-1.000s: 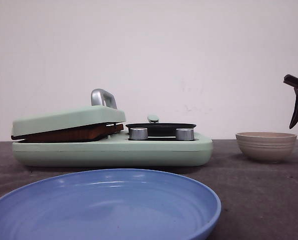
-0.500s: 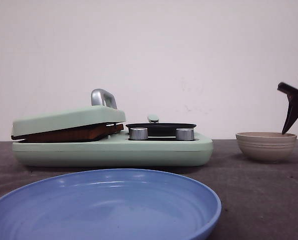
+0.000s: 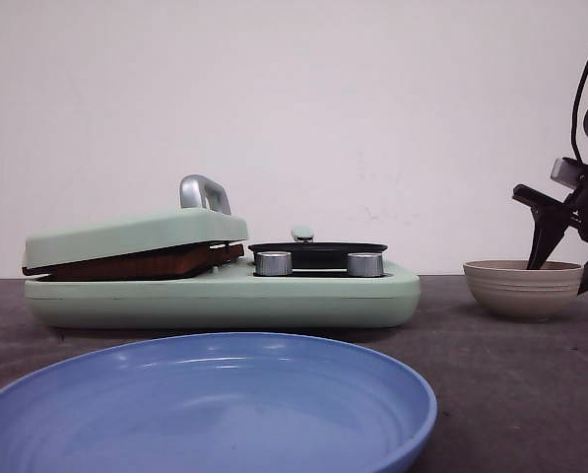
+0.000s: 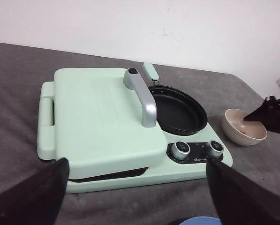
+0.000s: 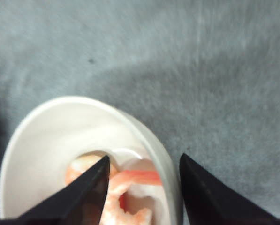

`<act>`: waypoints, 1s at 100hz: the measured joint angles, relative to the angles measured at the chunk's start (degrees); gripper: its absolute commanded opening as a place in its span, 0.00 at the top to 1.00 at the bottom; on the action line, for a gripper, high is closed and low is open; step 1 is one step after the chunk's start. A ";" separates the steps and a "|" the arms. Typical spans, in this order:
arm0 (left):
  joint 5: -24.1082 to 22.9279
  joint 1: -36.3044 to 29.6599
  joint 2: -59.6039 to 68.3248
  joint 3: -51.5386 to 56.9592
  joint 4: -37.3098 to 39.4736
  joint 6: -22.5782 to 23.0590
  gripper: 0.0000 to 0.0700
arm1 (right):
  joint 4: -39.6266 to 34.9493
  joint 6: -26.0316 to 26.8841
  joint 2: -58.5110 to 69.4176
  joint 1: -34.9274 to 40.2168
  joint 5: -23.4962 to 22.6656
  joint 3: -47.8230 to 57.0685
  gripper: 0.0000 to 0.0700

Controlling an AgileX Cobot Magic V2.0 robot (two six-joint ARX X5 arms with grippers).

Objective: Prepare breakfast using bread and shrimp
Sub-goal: 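Move the right gripper to the cream bowl of shrimp and grasp its rim, then lift the shrimp bowl with the right gripper toward the frying pan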

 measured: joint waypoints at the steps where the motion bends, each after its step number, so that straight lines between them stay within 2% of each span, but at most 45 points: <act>1: 0.00 0.00 0.00 0.00 -0.02 0.00 0.26 | 0.07 0.02 0.07 0.00 -0.02 0.00 0.59; 15: 0.00 0.00 0.00 0.00 -0.59 0.00 0.26 | 0.37 0.00 0.35 -0.04 0.57 0.00 0.68; 26: 0.00 0.00 0.00 0.00 -0.68 0.00 0.26 | 0.39 0.00 0.37 -0.04 1.68 0.00 0.82; 40: 0.00 0.00 0.00 0.00 -0.68 0.00 0.26 | 0.37 0.00 0.37 -0.04 2.23 0.00 0.94; 89: 0.00 0.00 0.00 0.00 -0.68 0.00 0.26 | -0.33 -1.95 0.66 -0.04 2.95 0.00 0.91; 96: 0.00 0.00 0.00 0.00 -0.68 0.00 0.26 | -0.44 -1.97 1.22 0.02 2.91 0.00 0.83; 100: 0.00 0.00 0.00 0.00 -0.70 0.00 0.26 | -0.44 -1.97 1.53 0.15 2.91 0.00 0.74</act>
